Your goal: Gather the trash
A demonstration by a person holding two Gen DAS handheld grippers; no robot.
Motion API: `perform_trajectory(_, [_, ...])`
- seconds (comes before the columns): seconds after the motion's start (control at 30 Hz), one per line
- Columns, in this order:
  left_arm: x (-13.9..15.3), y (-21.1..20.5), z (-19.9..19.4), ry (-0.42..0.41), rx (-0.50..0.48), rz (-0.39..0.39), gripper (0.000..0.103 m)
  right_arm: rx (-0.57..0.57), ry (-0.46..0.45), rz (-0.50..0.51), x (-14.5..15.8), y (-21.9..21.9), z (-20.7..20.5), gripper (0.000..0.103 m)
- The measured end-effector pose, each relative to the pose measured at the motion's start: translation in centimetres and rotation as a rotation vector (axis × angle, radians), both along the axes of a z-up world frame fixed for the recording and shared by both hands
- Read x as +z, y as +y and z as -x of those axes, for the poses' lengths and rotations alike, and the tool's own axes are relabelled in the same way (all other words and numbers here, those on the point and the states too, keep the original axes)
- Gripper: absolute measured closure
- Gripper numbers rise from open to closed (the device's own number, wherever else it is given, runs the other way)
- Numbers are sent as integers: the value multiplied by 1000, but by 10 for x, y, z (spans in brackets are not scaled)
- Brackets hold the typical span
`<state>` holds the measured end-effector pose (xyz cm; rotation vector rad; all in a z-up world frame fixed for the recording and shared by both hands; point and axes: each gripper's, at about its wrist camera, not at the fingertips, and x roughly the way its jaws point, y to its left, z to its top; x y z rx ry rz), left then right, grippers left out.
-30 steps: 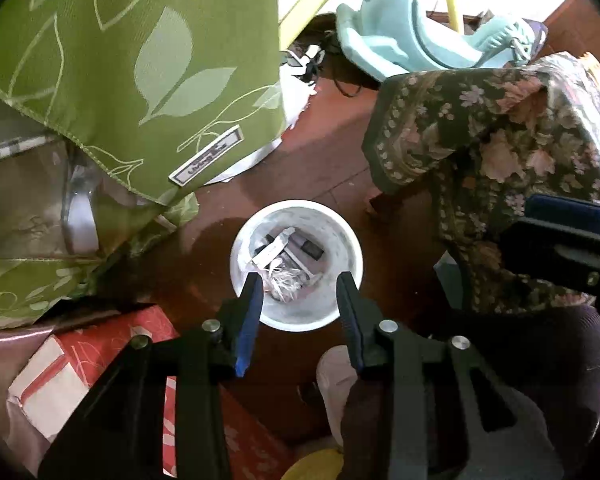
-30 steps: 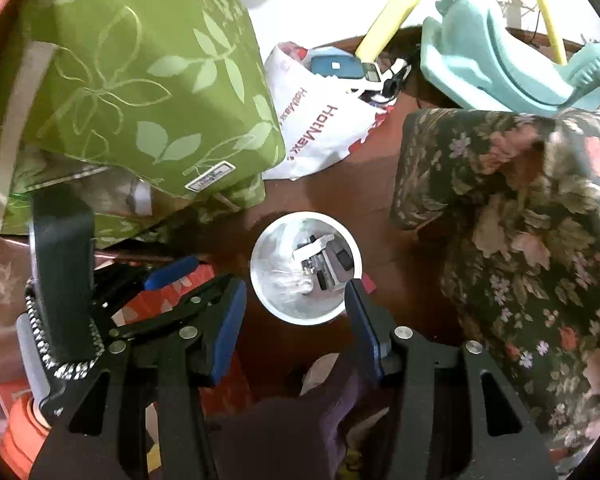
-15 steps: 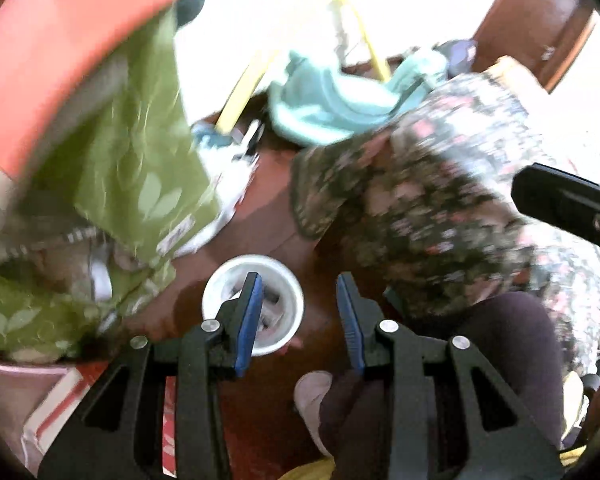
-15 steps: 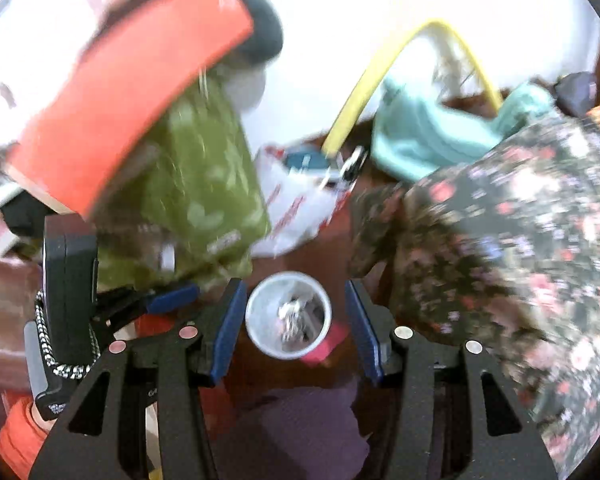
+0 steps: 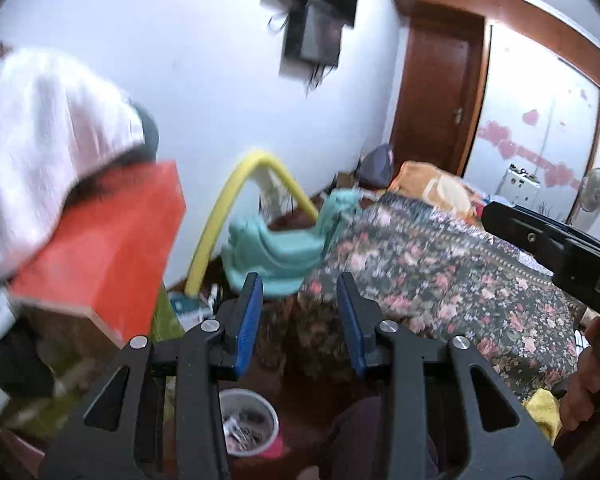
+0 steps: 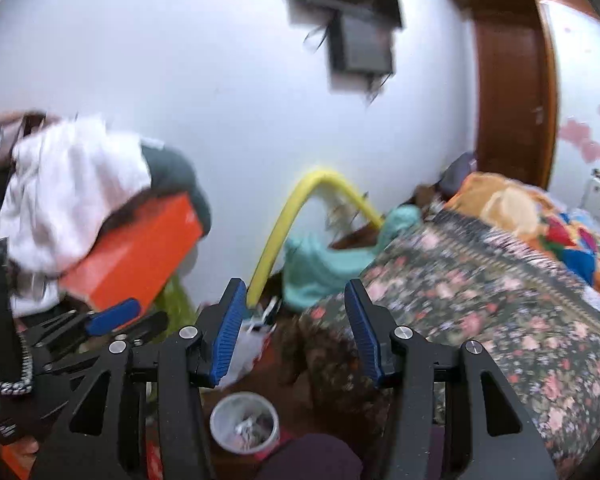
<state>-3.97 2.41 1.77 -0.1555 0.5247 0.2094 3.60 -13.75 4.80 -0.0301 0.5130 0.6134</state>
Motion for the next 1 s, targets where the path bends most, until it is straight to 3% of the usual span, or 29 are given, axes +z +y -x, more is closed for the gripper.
perform_trajectory(0.1, [11,-4,9,-42,-14,-33,45,-49,-21,-11,7,-5,8,53])
perform_trajectory(0.3, [16,-3,17,-65,-46,-40,13,-148,-39,-42,8,-16,23,18])
perform_trajectory(0.37, [15,-2,17,-70,-51,-48,12,-186,-42,-44,8,-18,27,4])
perform_trajectory(0.43, [13,-2,19,-69,-61,-51,12,-221,-40,-39,7,-20,27,2])
perform_trajectory(1.0, [3,-9,20,-48,-86,-62,11,-257,-58,13,4,-29,29,2])
